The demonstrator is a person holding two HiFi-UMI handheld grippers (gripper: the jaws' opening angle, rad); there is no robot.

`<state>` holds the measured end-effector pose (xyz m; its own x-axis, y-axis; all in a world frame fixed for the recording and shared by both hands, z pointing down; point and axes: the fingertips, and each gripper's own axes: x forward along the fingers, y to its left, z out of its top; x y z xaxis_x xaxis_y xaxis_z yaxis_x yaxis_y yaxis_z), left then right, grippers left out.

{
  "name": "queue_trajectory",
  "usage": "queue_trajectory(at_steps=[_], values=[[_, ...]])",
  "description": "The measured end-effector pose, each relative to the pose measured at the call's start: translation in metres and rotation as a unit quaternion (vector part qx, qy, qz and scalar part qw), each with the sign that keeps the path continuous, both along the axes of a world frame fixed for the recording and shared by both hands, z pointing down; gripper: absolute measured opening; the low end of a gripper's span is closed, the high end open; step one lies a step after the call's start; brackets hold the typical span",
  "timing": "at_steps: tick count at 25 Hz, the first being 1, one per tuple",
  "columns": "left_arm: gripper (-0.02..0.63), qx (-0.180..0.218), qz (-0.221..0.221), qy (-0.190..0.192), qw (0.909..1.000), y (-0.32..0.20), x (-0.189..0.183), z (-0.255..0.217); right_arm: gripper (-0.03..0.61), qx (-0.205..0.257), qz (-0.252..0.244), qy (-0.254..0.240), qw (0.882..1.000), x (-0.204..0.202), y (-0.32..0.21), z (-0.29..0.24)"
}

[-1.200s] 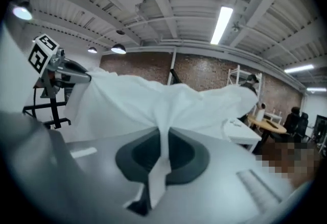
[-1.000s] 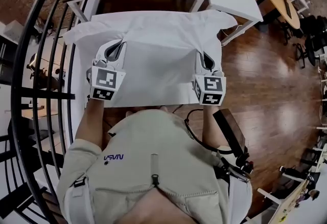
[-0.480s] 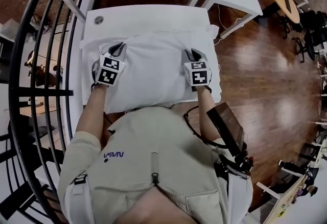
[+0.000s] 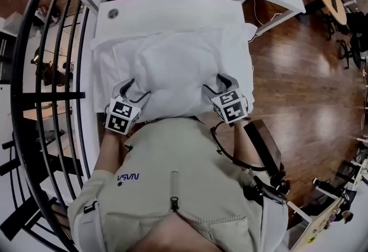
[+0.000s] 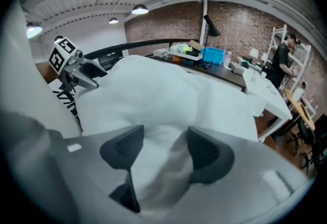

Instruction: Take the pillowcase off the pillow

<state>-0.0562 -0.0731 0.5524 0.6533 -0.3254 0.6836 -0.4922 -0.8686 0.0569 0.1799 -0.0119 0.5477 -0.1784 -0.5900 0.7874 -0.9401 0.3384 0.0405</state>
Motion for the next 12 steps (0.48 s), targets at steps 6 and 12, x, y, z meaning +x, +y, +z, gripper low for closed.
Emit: queue_trajectory(at_steps=[6,12], values=[[0.23,0.034,-0.015,-0.014,0.9992,-0.039,0.023,0.012,0.232,0.056,0.046,0.035,0.997,0.005,-0.045,0.011],[0.166,0.111,0.011,-0.024,0.9935,-0.106,0.051,-0.006,0.221,0.115,0.065,0.084,0.988,0.027,-0.11,-0.004]])
